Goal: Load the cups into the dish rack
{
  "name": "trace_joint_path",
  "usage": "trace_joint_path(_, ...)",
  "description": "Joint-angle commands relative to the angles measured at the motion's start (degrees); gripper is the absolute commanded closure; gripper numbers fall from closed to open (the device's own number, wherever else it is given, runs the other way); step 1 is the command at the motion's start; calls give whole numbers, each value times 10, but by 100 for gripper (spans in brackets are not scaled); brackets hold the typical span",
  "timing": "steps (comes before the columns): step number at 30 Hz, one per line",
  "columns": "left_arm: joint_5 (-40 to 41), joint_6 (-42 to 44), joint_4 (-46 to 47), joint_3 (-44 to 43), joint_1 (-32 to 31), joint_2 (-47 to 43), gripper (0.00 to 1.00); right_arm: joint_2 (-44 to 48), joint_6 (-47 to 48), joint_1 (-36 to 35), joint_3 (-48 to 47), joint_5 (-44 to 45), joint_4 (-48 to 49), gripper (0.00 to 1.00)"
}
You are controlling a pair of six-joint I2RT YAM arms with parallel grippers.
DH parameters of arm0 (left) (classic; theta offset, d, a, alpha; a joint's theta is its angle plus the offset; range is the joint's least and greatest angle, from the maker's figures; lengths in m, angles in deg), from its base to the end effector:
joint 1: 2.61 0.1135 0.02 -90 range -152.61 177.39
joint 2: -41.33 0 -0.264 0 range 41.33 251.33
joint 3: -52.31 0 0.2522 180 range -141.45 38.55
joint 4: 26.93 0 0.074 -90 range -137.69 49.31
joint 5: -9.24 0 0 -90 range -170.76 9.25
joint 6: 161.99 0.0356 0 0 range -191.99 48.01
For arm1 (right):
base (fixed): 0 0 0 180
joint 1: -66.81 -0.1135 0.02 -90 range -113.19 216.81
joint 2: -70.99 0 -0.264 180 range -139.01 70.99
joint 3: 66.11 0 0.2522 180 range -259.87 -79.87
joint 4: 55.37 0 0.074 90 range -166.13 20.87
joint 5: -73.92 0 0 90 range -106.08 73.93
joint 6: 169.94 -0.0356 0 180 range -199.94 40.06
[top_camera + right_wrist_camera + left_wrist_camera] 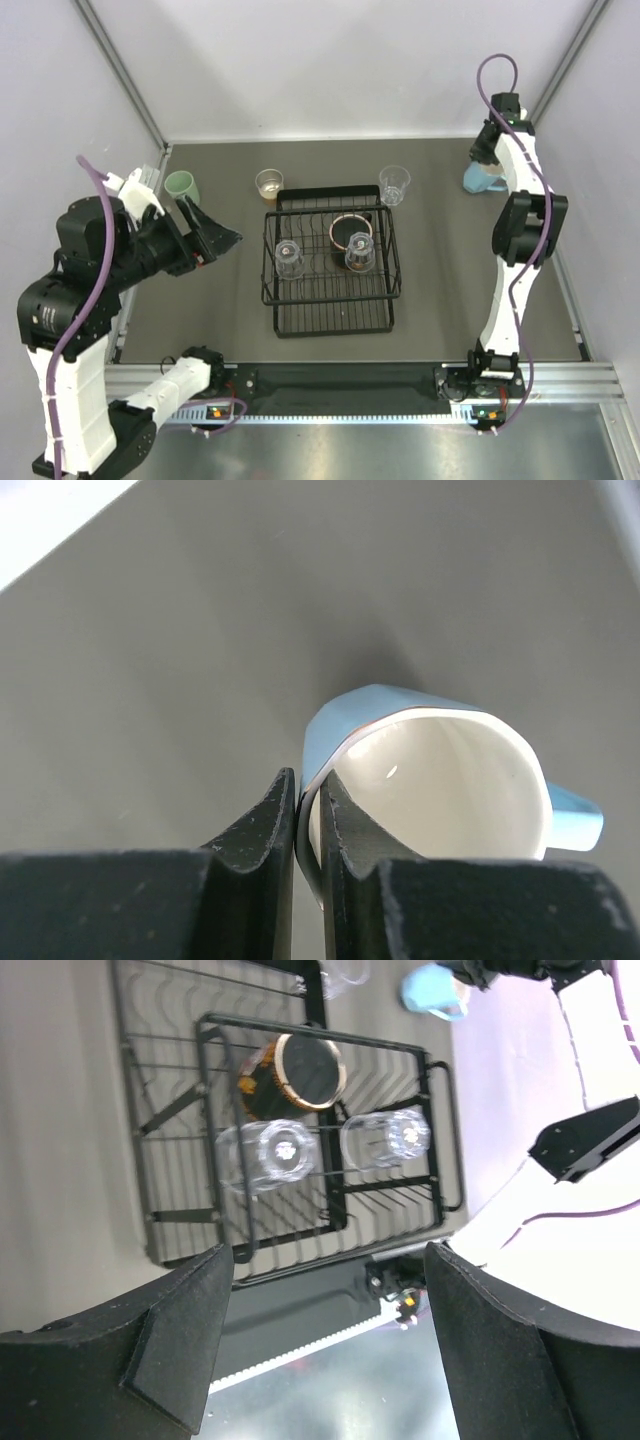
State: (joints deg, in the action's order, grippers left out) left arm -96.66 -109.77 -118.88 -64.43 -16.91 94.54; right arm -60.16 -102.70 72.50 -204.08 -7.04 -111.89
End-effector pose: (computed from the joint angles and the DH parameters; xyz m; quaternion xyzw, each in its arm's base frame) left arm 0.0649 -0.0266 0.4992 -0.1038 0.8474 -0.3293 0.4034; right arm 0.5116 -0.0566 0.2590 0.2563 0.9005 -0.0222 0.3506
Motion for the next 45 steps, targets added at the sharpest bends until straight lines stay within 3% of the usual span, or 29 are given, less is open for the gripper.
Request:
trace_joint_path(1, -46, 10, 6, -42, -1, 46, 19, 147, -43, -2, 3, -81, 36, 100)
trace_joint_path(5, -116, 3, 69, -67, -1, 88, 19, 295, -76, -9, 85, -159, 82, 100)
trace_joint_path(9, -199, -39, 193, -48, -1, 123, 19, 429, -138, -9, 194, -266, 173, 100)
trace_joint_path(12, -260, -116, 300, 6, -1, 129, 18, 519, -191, -9, 270, -351, 258, 100)
trace_joint_path(16, -316, -277, 540, 97, -1, 132, 16, 618, -295, -14, 349, -480, 412, 100)
trace_joint_path(18, -330, -309, 591, 108, -1, 141, 15, 641, -336, -15, 367, -508, 470, 100)
trace_joint_path(21, -349, -330, 648, 107, -5, 156, 14, 672, -472, -29, 402, -542, 575, 100)
trace_joint_path(27, -304, -212, 712, 130, -43, 130, 12, 700, -703, -51, 450, -541, 616, 100)
trace_joint_path(31, -218, -82, 743, 181, -124, 98, 11, 698, -832, -53, 458, -547, 655, 100)
trace_joint_path(36, -143, 75, 802, 246, -201, 69, 10, 692, -1004, -105, 485, -544, 735, 100)
trace_joint_path(45, -154, 154, 833, 215, -235, 115, 10, 698, -1021, -180, 488, -542, 723, 100)
